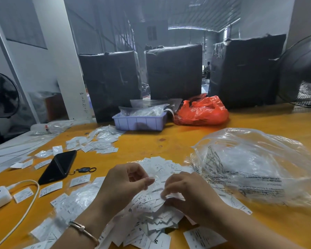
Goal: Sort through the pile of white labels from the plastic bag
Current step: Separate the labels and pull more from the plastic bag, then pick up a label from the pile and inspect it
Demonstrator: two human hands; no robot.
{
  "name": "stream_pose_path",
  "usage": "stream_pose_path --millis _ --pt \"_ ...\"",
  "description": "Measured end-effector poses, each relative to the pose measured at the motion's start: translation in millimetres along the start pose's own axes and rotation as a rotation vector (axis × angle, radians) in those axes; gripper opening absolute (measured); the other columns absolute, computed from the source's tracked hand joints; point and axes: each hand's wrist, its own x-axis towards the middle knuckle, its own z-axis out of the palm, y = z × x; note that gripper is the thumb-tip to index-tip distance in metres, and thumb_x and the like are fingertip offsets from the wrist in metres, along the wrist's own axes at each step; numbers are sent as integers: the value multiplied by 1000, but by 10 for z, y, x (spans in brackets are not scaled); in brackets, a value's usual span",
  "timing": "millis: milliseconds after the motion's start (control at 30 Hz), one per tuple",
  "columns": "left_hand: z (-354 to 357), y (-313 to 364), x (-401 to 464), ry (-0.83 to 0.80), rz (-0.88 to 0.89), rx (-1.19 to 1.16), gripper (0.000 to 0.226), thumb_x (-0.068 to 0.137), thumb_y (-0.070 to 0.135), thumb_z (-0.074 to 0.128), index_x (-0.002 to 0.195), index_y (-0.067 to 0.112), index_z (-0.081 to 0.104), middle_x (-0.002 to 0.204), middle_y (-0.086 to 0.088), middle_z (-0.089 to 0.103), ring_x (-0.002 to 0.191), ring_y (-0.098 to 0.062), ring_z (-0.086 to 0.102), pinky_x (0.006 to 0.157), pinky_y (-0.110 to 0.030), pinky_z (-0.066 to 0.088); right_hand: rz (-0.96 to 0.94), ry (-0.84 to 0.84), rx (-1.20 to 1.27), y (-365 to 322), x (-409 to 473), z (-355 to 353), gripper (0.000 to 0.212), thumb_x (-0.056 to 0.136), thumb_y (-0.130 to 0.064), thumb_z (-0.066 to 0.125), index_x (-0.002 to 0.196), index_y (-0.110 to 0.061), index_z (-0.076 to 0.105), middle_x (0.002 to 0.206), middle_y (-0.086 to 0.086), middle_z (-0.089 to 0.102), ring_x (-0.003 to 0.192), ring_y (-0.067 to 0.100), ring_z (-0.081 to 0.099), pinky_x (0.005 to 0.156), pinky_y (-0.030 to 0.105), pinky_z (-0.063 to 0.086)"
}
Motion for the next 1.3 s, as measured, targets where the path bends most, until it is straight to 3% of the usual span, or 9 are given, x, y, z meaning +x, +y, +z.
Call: stream_pose_path --millis 100,267,400,600,733,833,1067,1167,1300 --pt "0 -8 -6 -6 0 -2 17 76 22 83 67 16 70 66 -1 72 62 -13 68 64 -25 55 -7 66 54 -12 1 20 14 86 -40 67 96 -33 75 100 -16 66 94 7 57 84 29 43" --pt "2 -25 -10 -6 9 4 16 77 21 82 68 16 70 65 -1 71 61 -12 67 61 -19 53 -70 77 99 -77 -7 29 19 82 -39 72 100 -39 74 117 -15 62 101 5 54 82 25 39" --pt "-1 -29 -4 -10 11 5 15 77 21 82 68 16 70 66 0 71 61 -11 67 61 -21 54 -113 95 144 -119 -12 25 11 84 -35 70 94 -34 77 111 -12 66 97 6 54 79 27 45" --pt "-12 -57 -3 -5 -26 -32 16 80 19 80 69 15 71 67 -3 72 65 -14 69 64 -22 55 91 211 592 -70 -5 -36 5 78 -13 78 80 -17 79 87 -8 72 84 8 64 71 30 51" --pt "-11 -71 -10 1 -43 -34 15 85 16 76 70 17 71 69 0 73 67 -10 69 64 -17 52 207 194 911 -51 -14 -117 5 76 -4 77 77 -10 77 86 6 73 85 24 67 77 36 54" --pt "-7 -67 5 9 -44 -43 16 86 15 74 71 17 71 70 1 74 67 -7 69 63 -13 50 280 194 1061 -45 -24 -169 8 75 -4 76 74 -12 76 79 7 73 76 16 66 67 21 52" --pt "0 -71 -5 3 -38 -53 13 86 15 74 73 16 72 69 2 74 67 -7 70 65 -15 52 352 234 970 -76 -28 -151 6 85 -1 67 80 -3 69 65 4 70 55 6 59 51 17 45" --pt "-1 -75 2 -21 -32 -67 12 86 13 74 74 16 73 71 1 74 69 -8 70 67 -15 53 390 286 864 -71 -13 -160 8 87 -3 63 80 -7 64 73 2 71 64 9 63 57 27 49" --pt "18 -85 9 -48 -29 -81 11 84 12 76 75 18 77 74 0 75 74 -14 70 71 -24 56 426 271 772 -46 -5 -165 13 84 -9 68 74 -17 65 106 -9 66 99 12 62 85 35 52"
